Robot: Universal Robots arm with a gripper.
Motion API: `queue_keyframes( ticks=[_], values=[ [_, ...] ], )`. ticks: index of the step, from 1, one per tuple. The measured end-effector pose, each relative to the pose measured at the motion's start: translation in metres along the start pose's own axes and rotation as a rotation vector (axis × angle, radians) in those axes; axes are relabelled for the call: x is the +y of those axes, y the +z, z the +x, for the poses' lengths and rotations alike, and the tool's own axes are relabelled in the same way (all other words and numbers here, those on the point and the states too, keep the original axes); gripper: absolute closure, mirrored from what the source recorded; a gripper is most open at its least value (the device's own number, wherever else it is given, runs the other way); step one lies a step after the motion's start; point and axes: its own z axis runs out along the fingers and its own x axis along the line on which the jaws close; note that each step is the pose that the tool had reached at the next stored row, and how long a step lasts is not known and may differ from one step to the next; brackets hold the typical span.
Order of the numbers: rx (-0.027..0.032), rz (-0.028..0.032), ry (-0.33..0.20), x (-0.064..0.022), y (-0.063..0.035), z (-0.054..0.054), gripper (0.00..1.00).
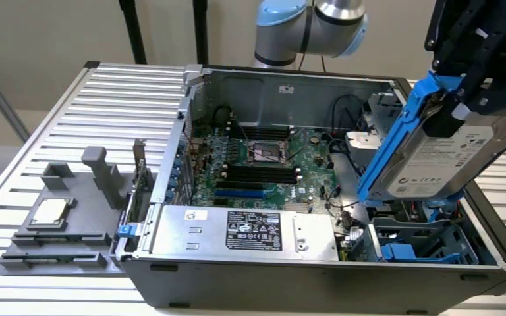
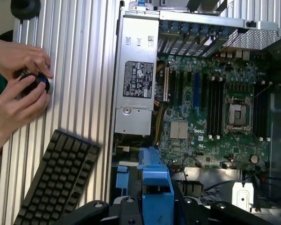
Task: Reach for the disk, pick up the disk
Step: 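Pick up the disk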
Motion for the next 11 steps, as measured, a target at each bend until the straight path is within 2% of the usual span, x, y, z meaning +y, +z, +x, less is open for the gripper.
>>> queue_keyframes(
  ticks=[6,11],
  values=[
    [-0.0003,-0.0062,0.000,-0.0231,-0.0016,0.009,0.67],
    [-0.0006,-0.0161,0.001,-0.0436,-0.0029,0.014,0.67]
  ],
)
